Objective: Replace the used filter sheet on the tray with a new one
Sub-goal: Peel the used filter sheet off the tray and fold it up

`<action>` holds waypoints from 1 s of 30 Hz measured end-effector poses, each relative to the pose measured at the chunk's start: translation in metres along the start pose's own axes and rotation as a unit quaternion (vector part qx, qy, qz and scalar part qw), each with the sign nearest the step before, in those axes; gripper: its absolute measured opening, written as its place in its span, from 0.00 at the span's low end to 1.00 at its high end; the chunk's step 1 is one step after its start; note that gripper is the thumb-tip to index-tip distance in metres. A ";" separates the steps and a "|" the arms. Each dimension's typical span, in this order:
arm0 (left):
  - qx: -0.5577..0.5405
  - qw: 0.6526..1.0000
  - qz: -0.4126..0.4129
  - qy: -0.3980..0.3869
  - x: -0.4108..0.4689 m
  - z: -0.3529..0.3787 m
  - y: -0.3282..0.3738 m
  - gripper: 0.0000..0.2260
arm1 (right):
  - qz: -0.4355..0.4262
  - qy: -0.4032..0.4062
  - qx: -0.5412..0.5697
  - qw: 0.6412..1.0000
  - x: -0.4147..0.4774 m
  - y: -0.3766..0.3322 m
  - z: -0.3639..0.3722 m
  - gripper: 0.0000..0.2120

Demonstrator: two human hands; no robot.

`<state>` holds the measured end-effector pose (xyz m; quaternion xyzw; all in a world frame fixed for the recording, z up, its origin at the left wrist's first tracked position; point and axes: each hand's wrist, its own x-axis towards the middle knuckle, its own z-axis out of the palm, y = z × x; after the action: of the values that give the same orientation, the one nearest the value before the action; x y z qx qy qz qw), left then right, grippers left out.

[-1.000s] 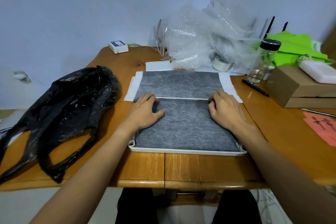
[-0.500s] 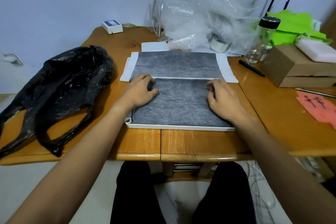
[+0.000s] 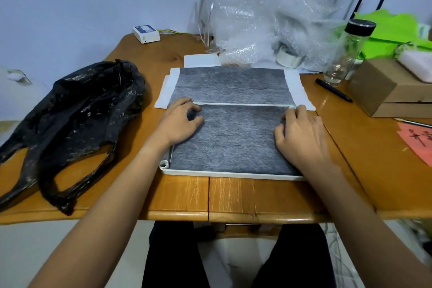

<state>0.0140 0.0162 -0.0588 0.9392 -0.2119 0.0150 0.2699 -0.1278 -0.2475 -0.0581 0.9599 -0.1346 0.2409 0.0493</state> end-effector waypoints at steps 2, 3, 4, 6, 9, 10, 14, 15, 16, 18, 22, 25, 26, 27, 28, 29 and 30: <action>0.004 1.000 0.003 -0.001 0.000 0.001 -0.001 0.17 | -0.009 -0.019 -0.019 1.000 -0.002 -0.002 -0.001 0.13; 0.008 1.000 0.005 -0.001 0.000 0.001 0.000 0.17 | -0.011 -0.030 -0.019 0.999 -0.002 -0.002 -0.002 0.13; 0.013 1.000 0.005 -0.001 0.001 0.000 0.000 0.18 | -0.012 -0.040 -0.012 0.999 -0.002 -0.003 -0.002 0.14; 0.026 1.000 0.002 -0.005 -0.001 -0.002 0.003 0.18 | -0.006 -0.060 0.014 0.998 -0.002 -0.003 -0.007 0.15; 0.094 0.995 0.027 -0.003 -0.007 -0.007 0.012 0.19 | 0.033 -0.090 0.107 0.990 0.002 -0.002 -0.018 0.15; 0.110 0.993 0.043 -0.002 -0.011 -0.008 0.016 0.19 | 0.049 -0.100 0.147 0.983 0.002 -0.001 -0.022 0.15; 0.084 0.990 0.088 -0.065 -0.031 -0.014 0.044 0.18 | 0.090 -0.137 0.235 0.958 0.010 0.012 -0.032 0.12; 0.075 0.989 0.098 -0.083 -0.036 -0.013 0.051 0.19 | 0.105 -0.141 0.258 0.950 0.012 0.016 -0.034 0.11; 0.063 0.987 0.109 -0.097 -0.041 -0.011 0.058 0.19 | 0.124 -0.149 0.285 0.939 0.014 0.019 -0.035 0.10; 0.039 0.984 0.121 -0.126 -0.050 -0.005 0.071 0.21 | 0.167 -0.167 0.354 0.905 0.017 0.025 -0.038 0.10; 0.055 0.980 0.125 -0.143 -0.063 0.011 0.087 0.23 | 0.226 -0.177 0.504 0.814 0.016 0.028 -0.047 0.09; 0.052 0.983 0.153 -0.088 -0.073 0.011 0.094 0.21 | 0.224 -0.176 0.494 0.822 0.014 0.028 -0.049 0.09; 0.036 0.982 0.171 -0.069 -0.078 0.010 0.096 0.19 | 0.204 -0.167 0.440 0.858 0.013 0.028 -0.048 0.09; 0.016 0.981 0.187 -0.052 -0.084 0.009 0.098 0.17 | 0.183 -0.159 0.379 0.893 0.012 0.028 -0.048 0.10; -0.006 0.979 0.199 -0.040 -0.090 0.009 0.099 0.15 | 0.159 -0.159 0.322 0.920 0.012 0.026 -0.049 0.10; -0.022 0.978 0.205 -0.031 -0.097 0.011 0.100 0.13 | 0.131 -0.163 0.268 0.941 0.011 0.024 -0.050 0.11; -0.034 0.978 0.206 -0.023 -0.102 0.015 0.100 0.11 | 0.101 -0.168 0.212 0.957 0.010 0.021 -0.051 0.11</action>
<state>-0.1208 -0.0279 -0.0361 0.8657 -0.4078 0.0418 0.2873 -0.1480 -0.2620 -0.0074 0.9564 -0.1827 0.1026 -0.2036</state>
